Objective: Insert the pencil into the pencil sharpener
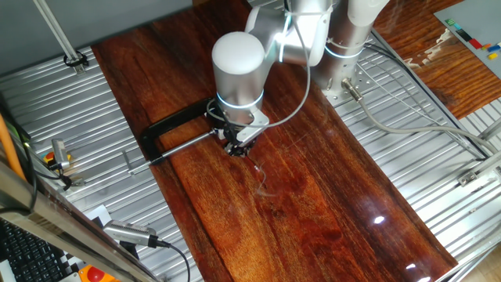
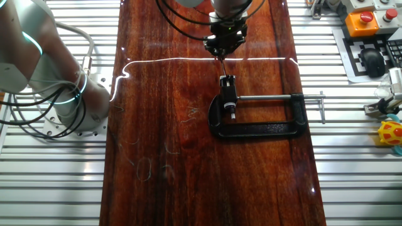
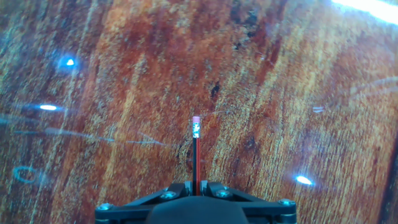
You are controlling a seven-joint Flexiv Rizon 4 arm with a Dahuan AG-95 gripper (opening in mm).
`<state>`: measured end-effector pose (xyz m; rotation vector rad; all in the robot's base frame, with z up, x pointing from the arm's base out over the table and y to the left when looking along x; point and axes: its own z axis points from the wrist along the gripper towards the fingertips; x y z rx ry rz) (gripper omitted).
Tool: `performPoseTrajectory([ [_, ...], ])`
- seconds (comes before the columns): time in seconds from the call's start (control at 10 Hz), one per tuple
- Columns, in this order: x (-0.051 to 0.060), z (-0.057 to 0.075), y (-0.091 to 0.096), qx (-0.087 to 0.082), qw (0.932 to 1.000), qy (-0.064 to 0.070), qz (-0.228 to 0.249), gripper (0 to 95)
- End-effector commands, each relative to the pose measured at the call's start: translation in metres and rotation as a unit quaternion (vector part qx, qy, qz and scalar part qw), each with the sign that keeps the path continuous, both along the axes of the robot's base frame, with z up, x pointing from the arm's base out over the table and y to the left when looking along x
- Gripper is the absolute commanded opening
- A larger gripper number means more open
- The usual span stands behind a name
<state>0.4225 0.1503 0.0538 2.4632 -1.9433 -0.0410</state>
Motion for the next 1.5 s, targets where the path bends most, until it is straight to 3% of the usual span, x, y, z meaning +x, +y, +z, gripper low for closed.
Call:
performPoseTrajectory([
  [0.1,0.0007,-0.0006,0.0001,-0.005,1.0000,-0.002,0.001,0.0],
  [0.4,0.0007,-0.0006,0.0001,-0.012,0.9999,-0.002,-0.005,0.0],
  [0.7,0.0007,-0.0008,0.0000,-0.016,0.9998,-0.012,-0.005,0.0],
  [1.5,0.0004,-0.0001,-0.0003,0.006,1.0000,-0.006,-0.002,0.0],
])
